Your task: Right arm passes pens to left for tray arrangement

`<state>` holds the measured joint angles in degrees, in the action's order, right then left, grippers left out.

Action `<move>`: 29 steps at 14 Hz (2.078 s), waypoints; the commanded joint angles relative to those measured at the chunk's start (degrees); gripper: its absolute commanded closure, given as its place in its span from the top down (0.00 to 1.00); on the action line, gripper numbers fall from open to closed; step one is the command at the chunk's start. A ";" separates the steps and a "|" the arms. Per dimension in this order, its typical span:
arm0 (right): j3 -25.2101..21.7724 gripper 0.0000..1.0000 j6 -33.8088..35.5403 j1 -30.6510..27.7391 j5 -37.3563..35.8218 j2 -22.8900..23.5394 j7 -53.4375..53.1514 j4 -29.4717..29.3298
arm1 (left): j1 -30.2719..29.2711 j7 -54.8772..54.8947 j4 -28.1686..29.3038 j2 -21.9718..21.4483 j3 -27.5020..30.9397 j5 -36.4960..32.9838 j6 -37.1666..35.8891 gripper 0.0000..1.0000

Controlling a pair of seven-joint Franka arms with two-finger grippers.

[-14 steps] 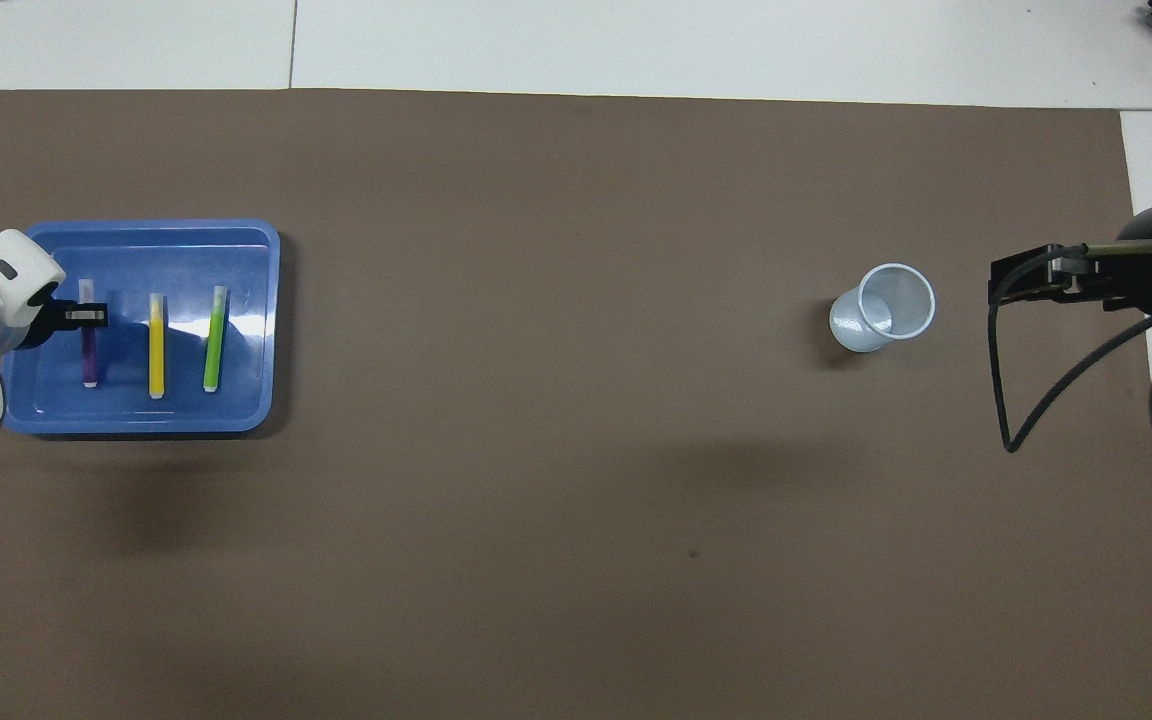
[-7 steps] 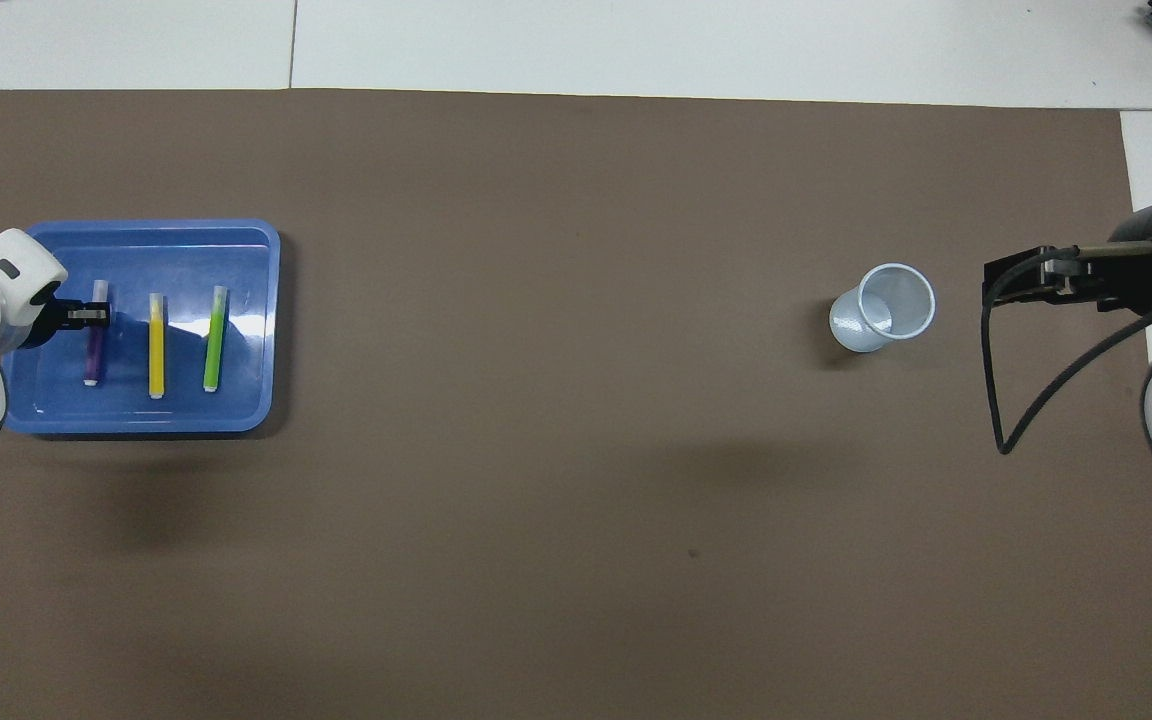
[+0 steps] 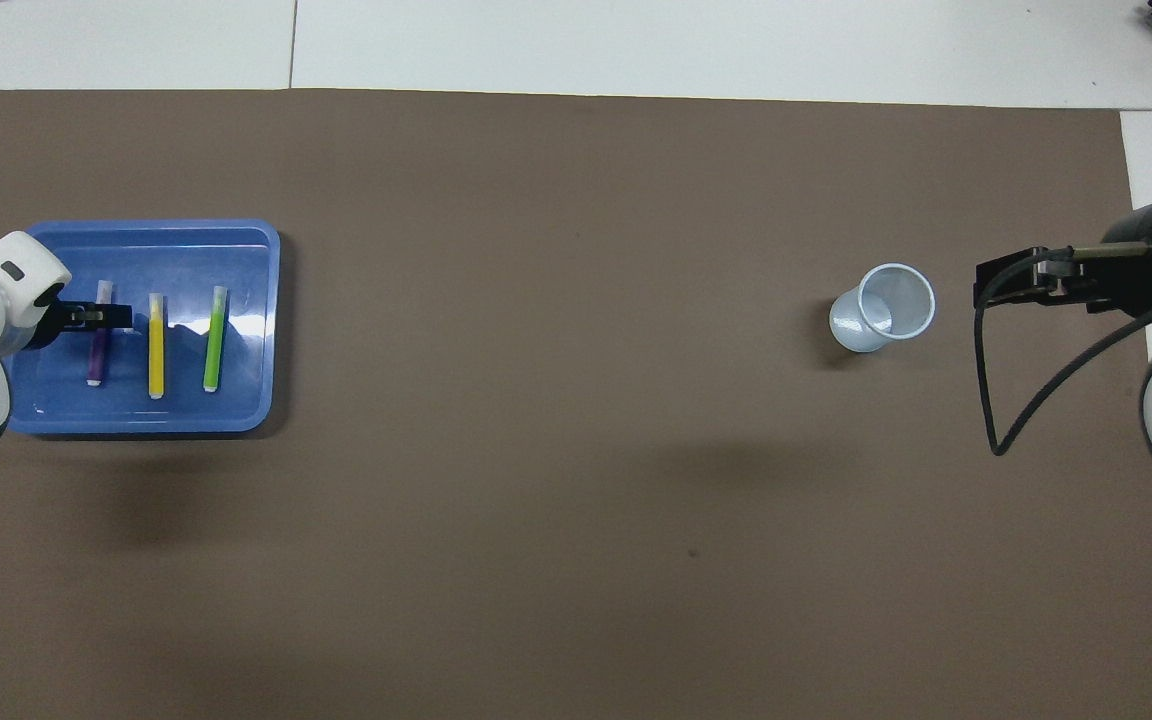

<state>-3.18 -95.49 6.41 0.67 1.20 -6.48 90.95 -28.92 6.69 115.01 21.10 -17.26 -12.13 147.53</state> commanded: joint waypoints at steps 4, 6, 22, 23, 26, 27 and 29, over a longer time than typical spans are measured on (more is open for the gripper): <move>-0.51 1.00 -0.83 0.53 1.09 -1.20 1.12 1.43 | 0.53 -0.72 -4.08 -1.93 -0.58 -1.05 -6.87 1.00; -0.51 1.00 -0.92 0.53 1.09 -1.11 1.12 1.43 | 1.32 -0.98 -8.21 -3.86 -1.28 -0.79 -15.73 1.00; -0.42 1.00 -1.01 1.50 1.18 -1.64 0.42 2.13 | 16.17 -24.43 -22.82 -20.03 -3.92 6.95 -53.92 1.00; -0.42 1.00 -1.01 1.50 1.18 -1.64 0.42 2.13 | 16.18 -24.45 -22.64 -20.83 -3.92 6.95 -53.58 1.00; -0.42 1.00 -1.01 1.50 1.18 -1.64 0.42 2.13 | 15.74 -24.01 -23.17 -21.54 -3.39 6.95 -53.74 1.00; -0.42 1.00 -1.01 1.50 1.18 -1.64 0.50 2.13 | 15.39 -23.92 -23.34 -21.62 -3.13 6.95 -55.84 1.00; -0.42 1.00 -1.01 1.50 1.18 -1.64 0.50 2.13 | 15.39 -23.83 -28.06 -21.71 -3.30 7.73 -63.46 1.00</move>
<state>-3.25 -95.51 7.87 0.90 1.16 -6.48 91.15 -13.27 -17.22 90.95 0.05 -20.49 -5.40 90.32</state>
